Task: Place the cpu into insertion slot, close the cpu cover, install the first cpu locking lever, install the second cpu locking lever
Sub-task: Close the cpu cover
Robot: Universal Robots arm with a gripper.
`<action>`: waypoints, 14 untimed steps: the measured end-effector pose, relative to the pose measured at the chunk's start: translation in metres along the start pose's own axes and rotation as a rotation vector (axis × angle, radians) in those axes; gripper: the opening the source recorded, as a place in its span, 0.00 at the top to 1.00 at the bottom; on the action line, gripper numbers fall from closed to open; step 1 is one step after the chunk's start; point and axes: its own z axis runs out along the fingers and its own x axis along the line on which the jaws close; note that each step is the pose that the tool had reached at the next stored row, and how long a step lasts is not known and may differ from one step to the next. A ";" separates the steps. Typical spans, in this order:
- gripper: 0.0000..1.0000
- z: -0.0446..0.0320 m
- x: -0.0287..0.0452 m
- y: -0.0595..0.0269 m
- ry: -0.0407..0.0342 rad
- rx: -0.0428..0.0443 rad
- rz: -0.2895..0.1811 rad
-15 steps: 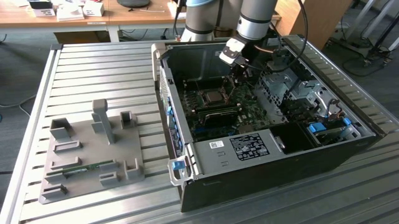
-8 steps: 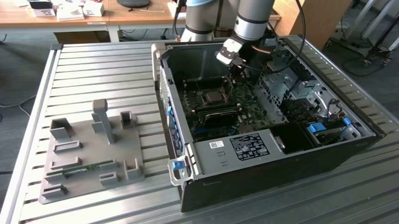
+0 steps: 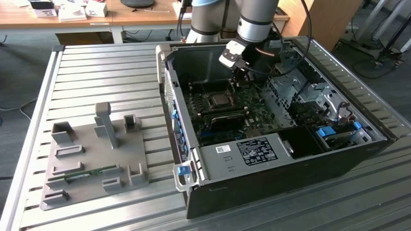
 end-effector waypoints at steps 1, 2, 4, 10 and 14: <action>0.89 0.0001 0.0000 -0.0012 0.0000 0.0000 0.000; 0.89 0.0002 0.0000 -0.0022 0.0000 0.0000 0.000; 0.89 0.0003 0.0000 -0.0038 0.0000 0.0000 0.000; 0.89 0.0003 0.0000 -0.0044 0.0000 0.0000 0.000; 0.89 0.0003 0.0000 -0.0045 0.0000 0.0000 0.000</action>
